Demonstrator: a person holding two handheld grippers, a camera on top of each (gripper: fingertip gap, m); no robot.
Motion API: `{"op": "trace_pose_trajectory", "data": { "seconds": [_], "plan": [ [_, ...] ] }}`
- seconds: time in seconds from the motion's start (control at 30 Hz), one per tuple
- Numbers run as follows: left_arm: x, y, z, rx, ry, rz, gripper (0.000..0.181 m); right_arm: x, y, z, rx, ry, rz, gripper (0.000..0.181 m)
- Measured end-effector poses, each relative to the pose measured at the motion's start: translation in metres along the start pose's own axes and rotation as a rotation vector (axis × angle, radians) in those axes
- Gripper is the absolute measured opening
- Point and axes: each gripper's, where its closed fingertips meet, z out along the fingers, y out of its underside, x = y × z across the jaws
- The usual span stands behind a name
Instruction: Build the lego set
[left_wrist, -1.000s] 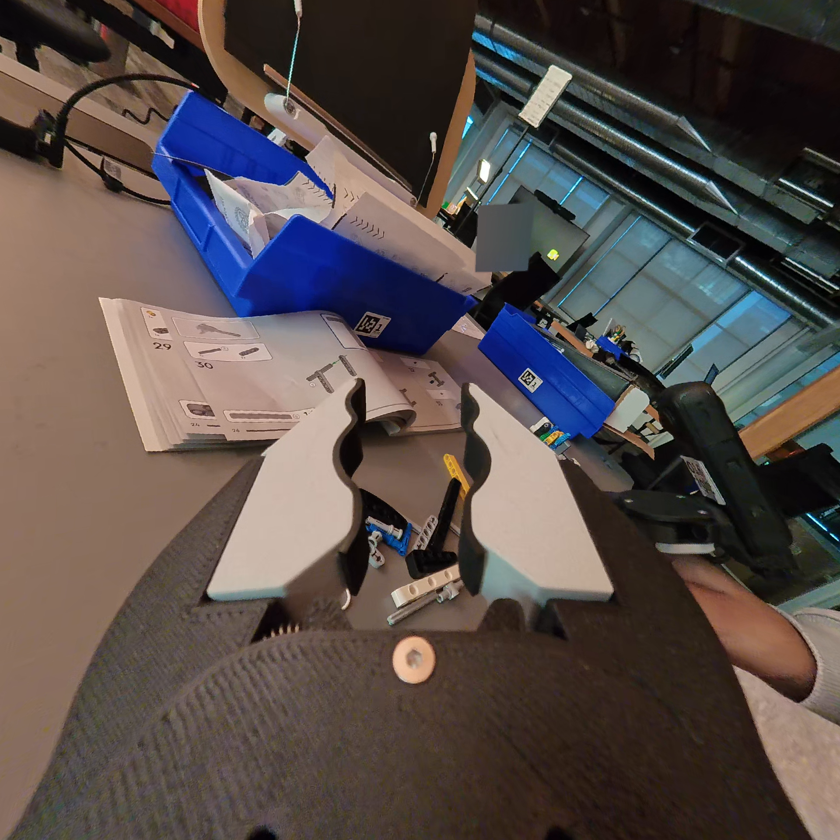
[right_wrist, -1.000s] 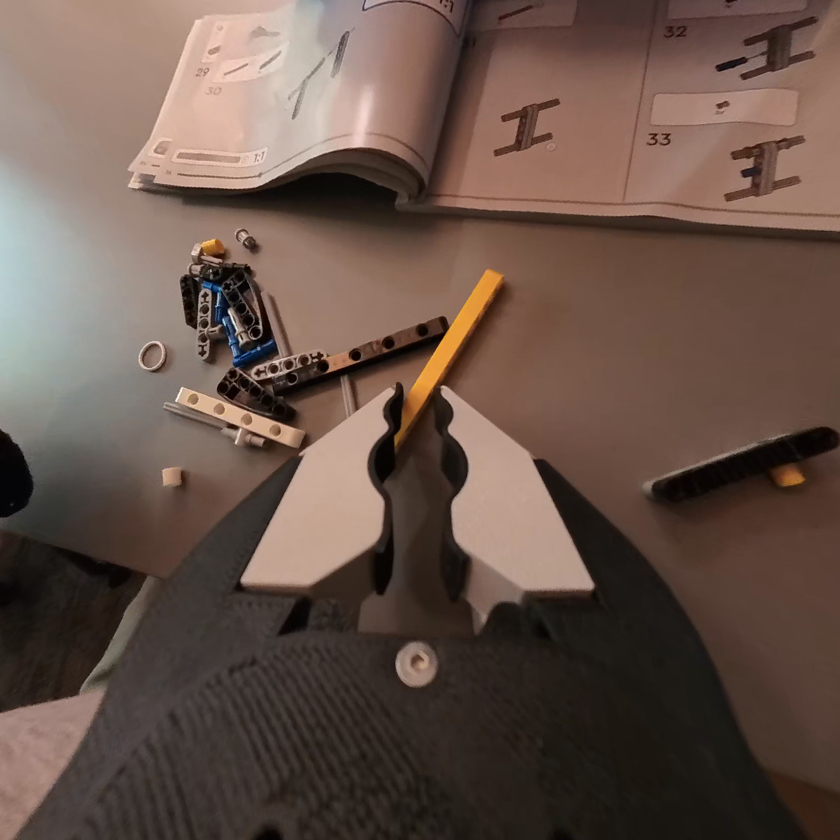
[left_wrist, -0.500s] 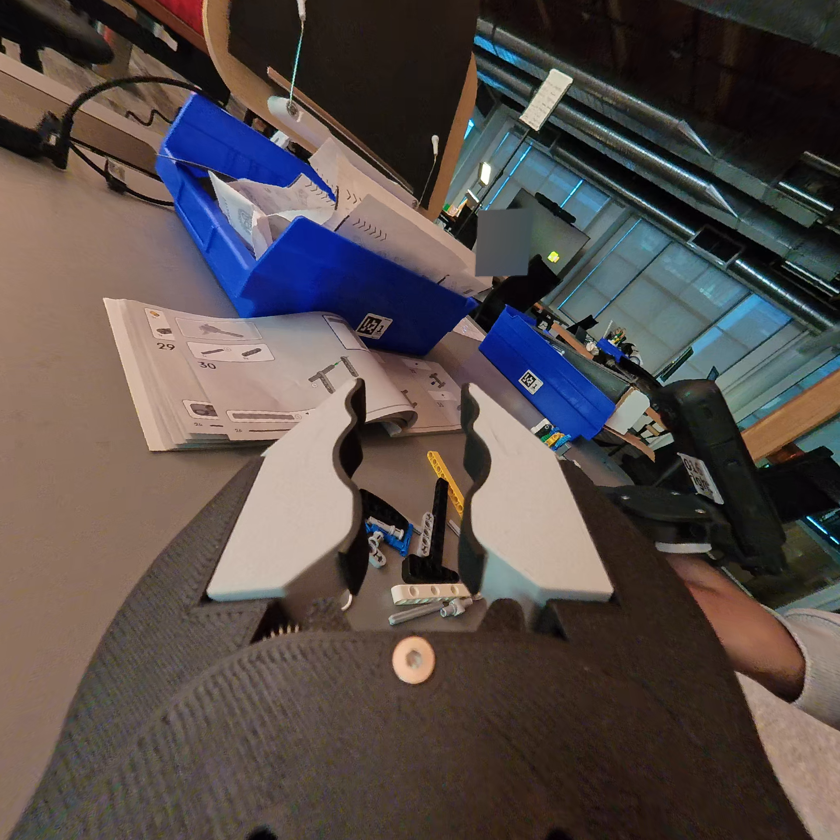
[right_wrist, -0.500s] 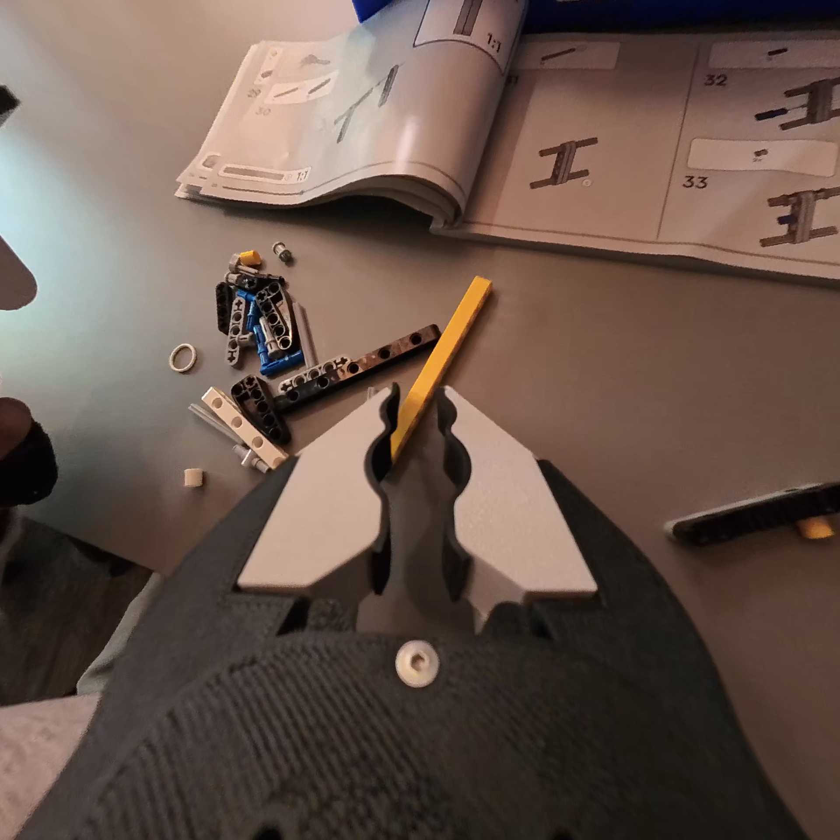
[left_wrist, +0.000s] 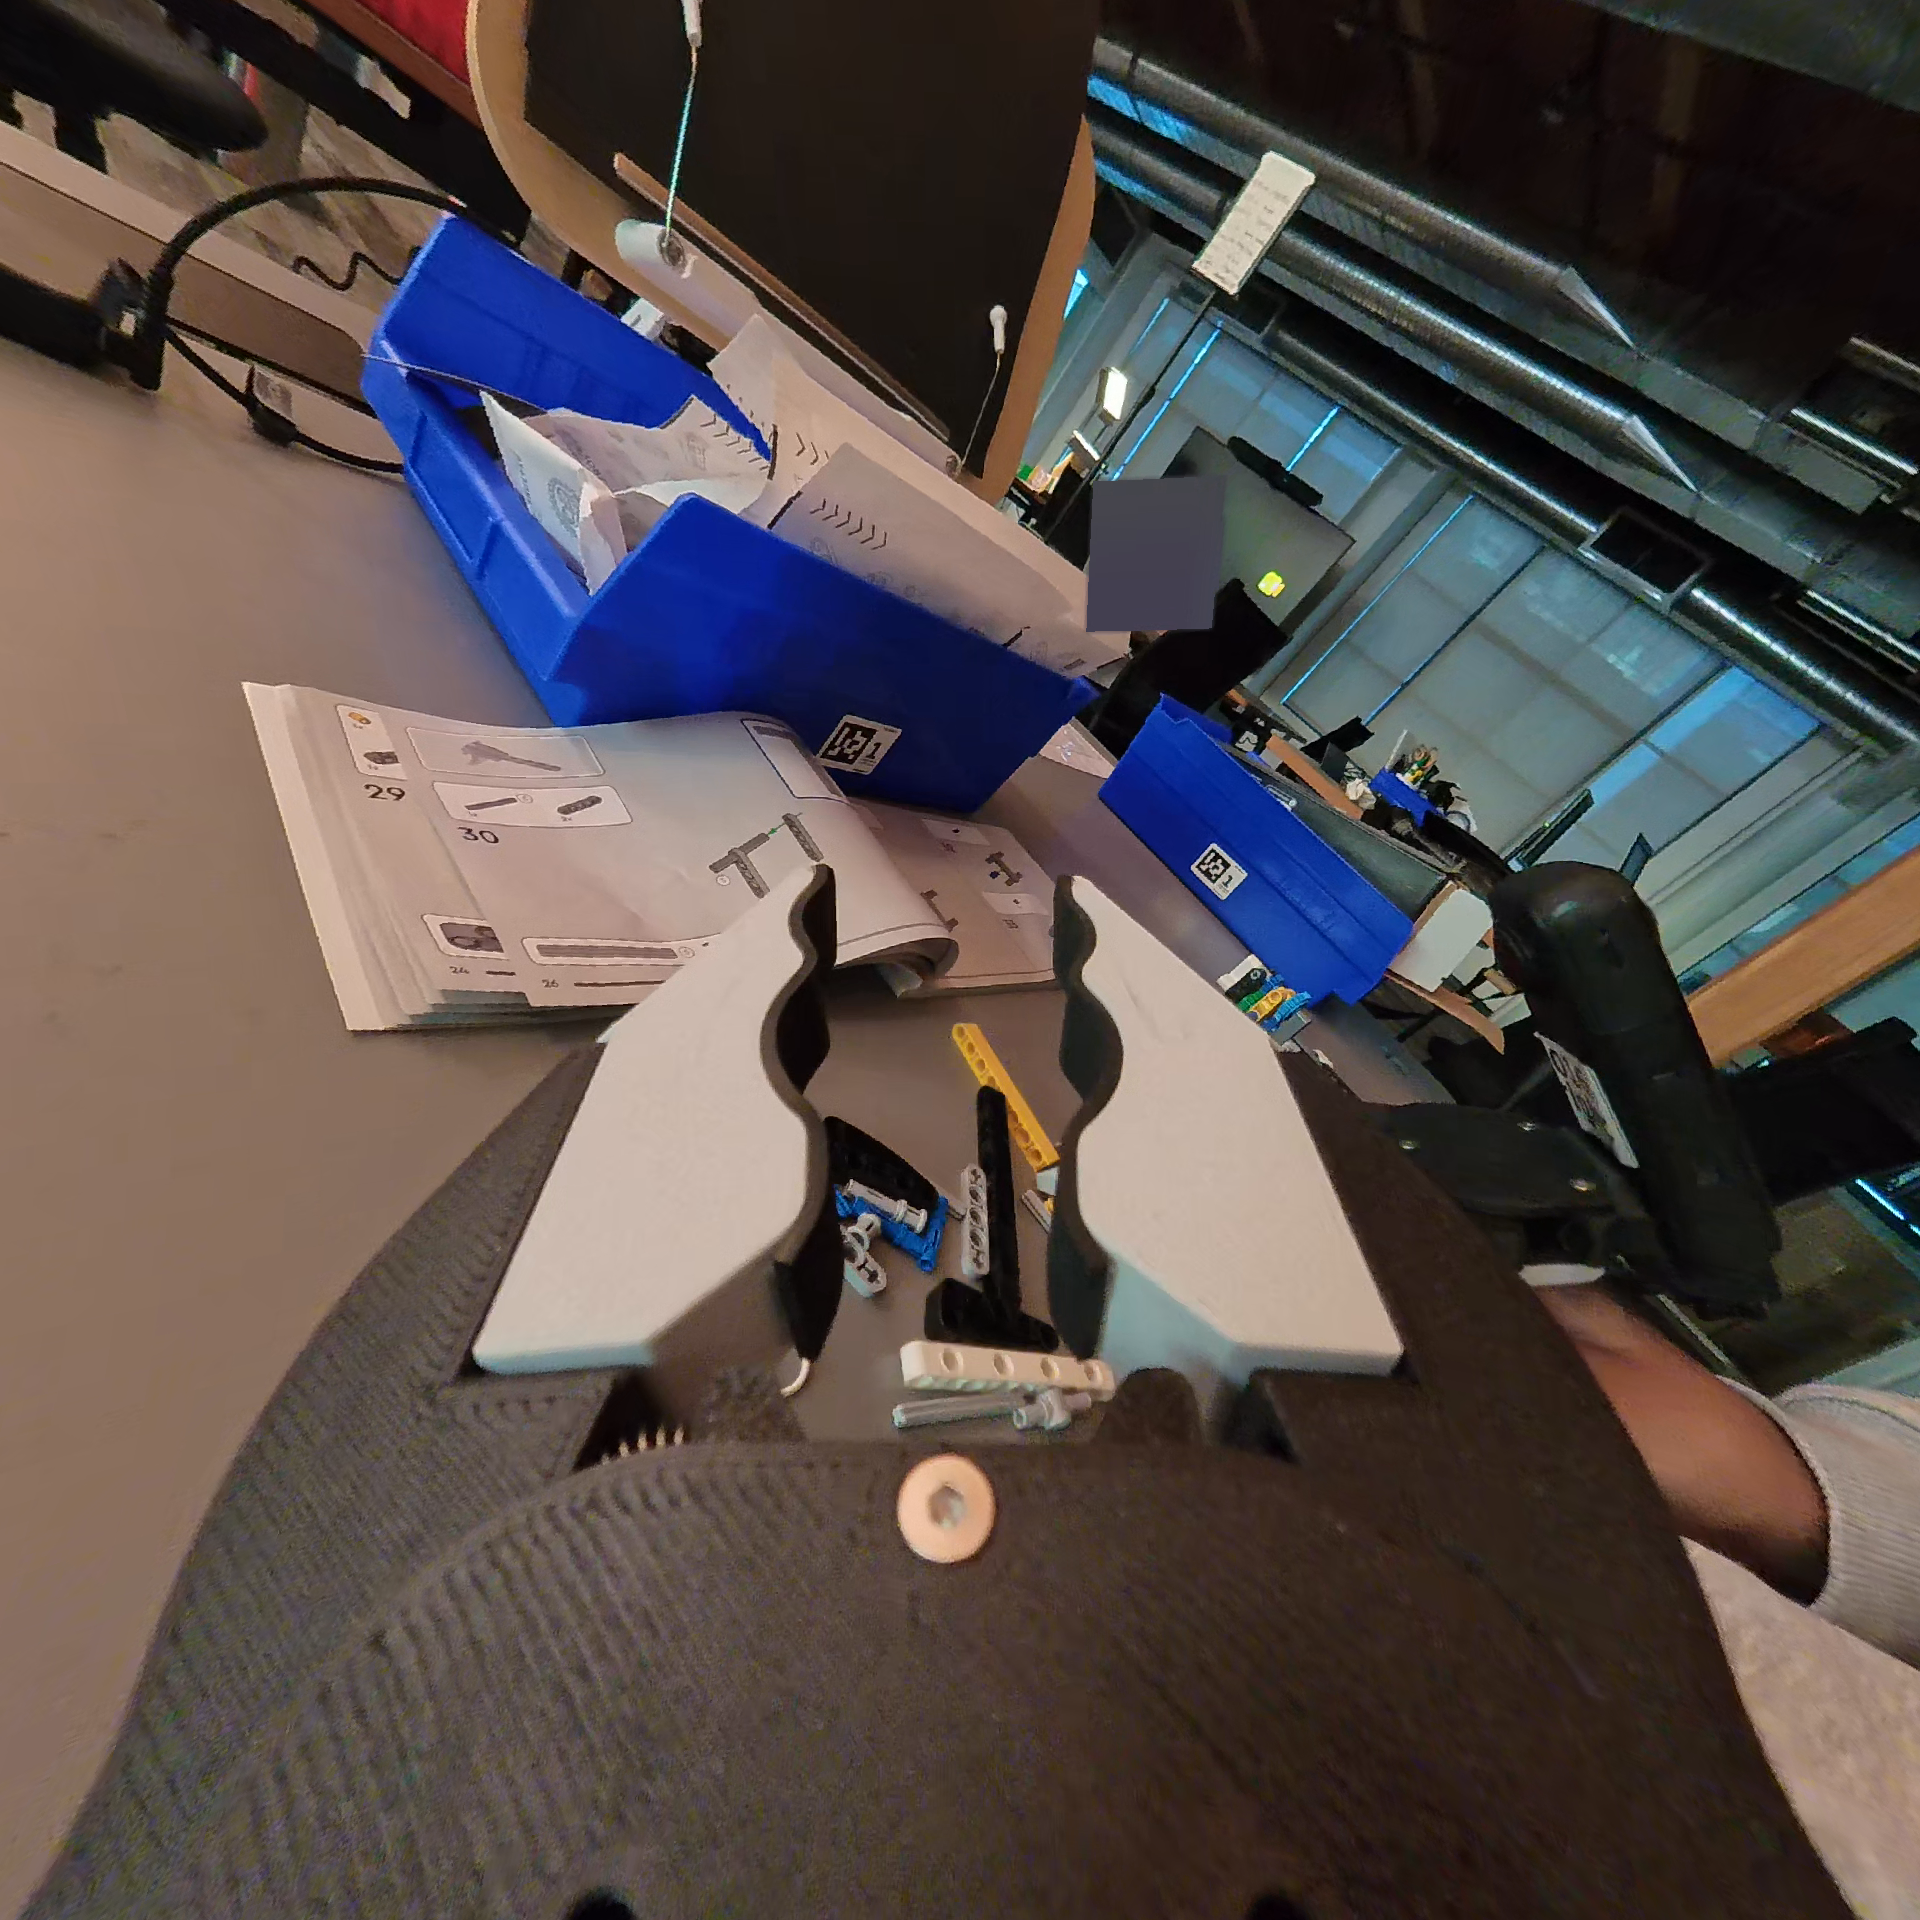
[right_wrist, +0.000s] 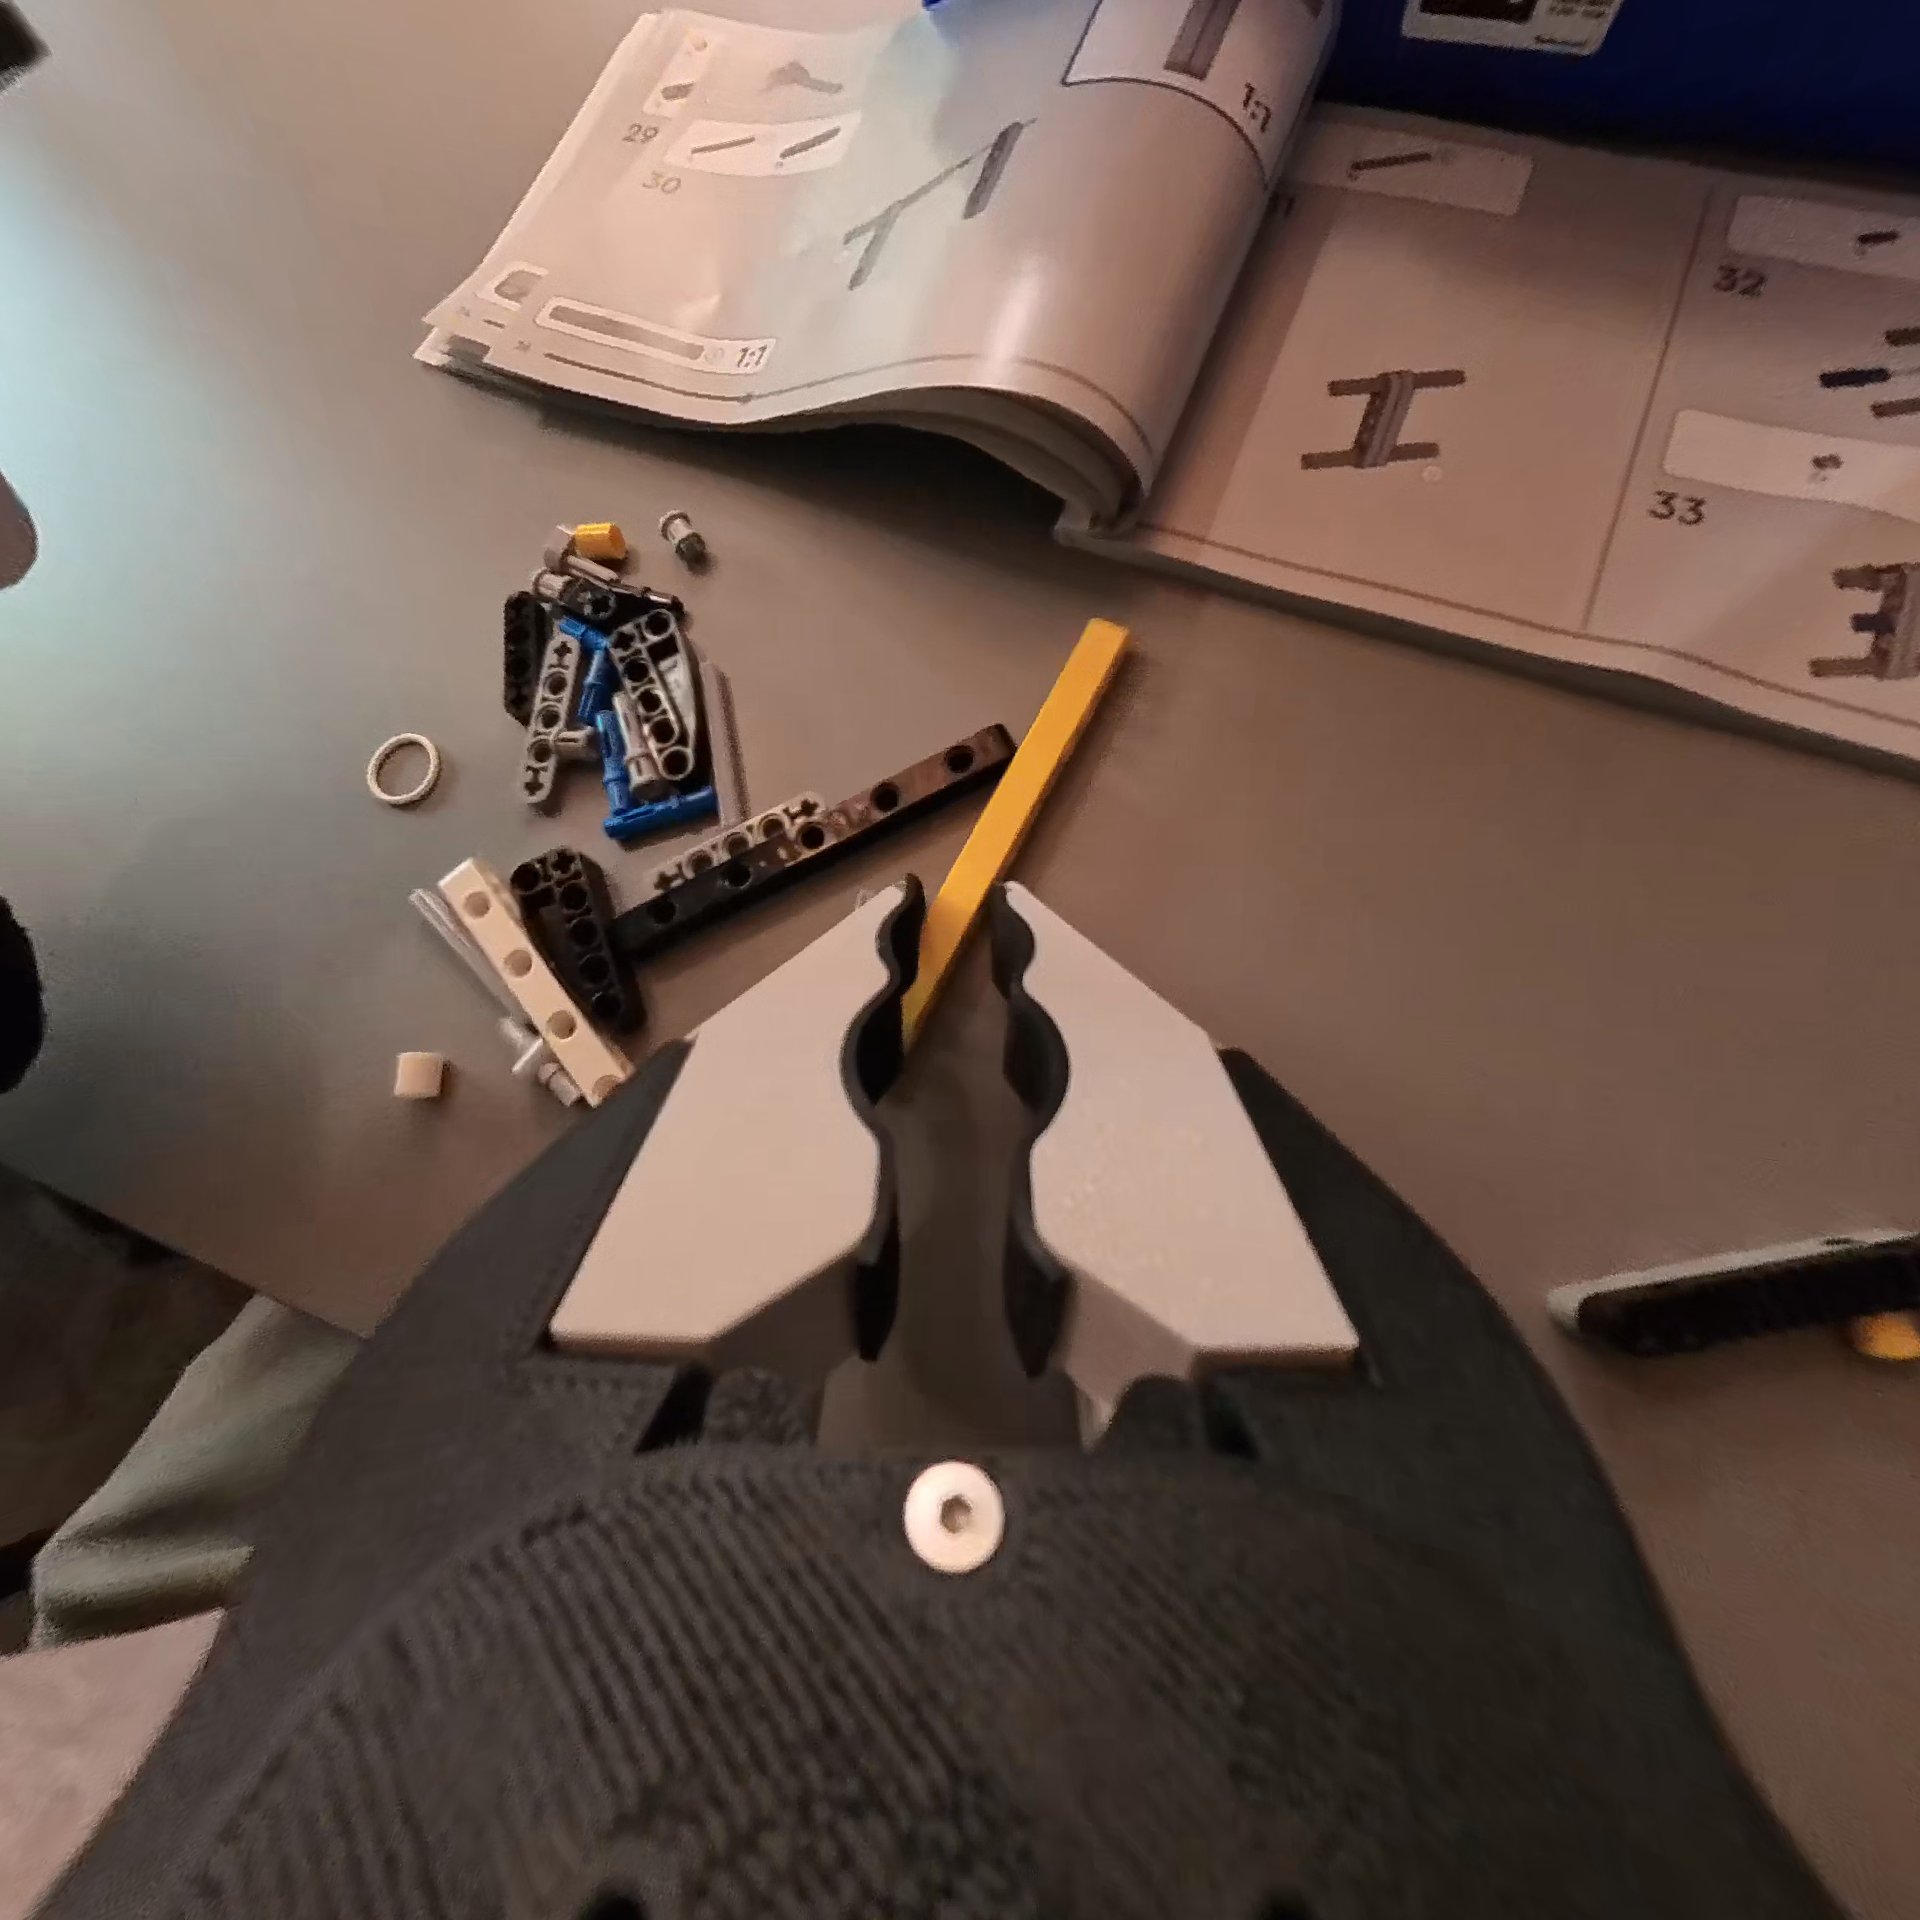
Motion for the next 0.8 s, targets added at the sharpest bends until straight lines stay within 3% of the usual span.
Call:
{"op": "trace_pose_trajectory", "data": {
  "seconds": [0.03,0.27,0.4,0.57,0.8],
  "plan": [
    [0.0,0.0,0.0,0.0,-0.001,0.002,0.04,-0.001,0.0,0.001,0.001,0.003,-0.019,0.012],
    [-0.002,-0.002,-0.001,0.005,-0.008,0.003,0.04,-0.004,-0.002,0.003,0.007,-0.007,-0.063,0.01],
    [-0.004,-0.003,-0.002,0.009,-0.014,0.006,0.04,-0.008,-0.013,-0.01,0.064,-0.061,-0.109,0.022],
    [-0.004,-0.003,-0.002,0.009,-0.012,0.0,0.04,-0.071,0.002,-0.041,0.079,-0.438,-0.341,0.035],
    [-0.004,-0.003,-0.002,0.009,-0.021,0.01,0.041,-0.097,0.021,-0.031,0.079,-0.384,-0.707,0.04]
  ]
}}
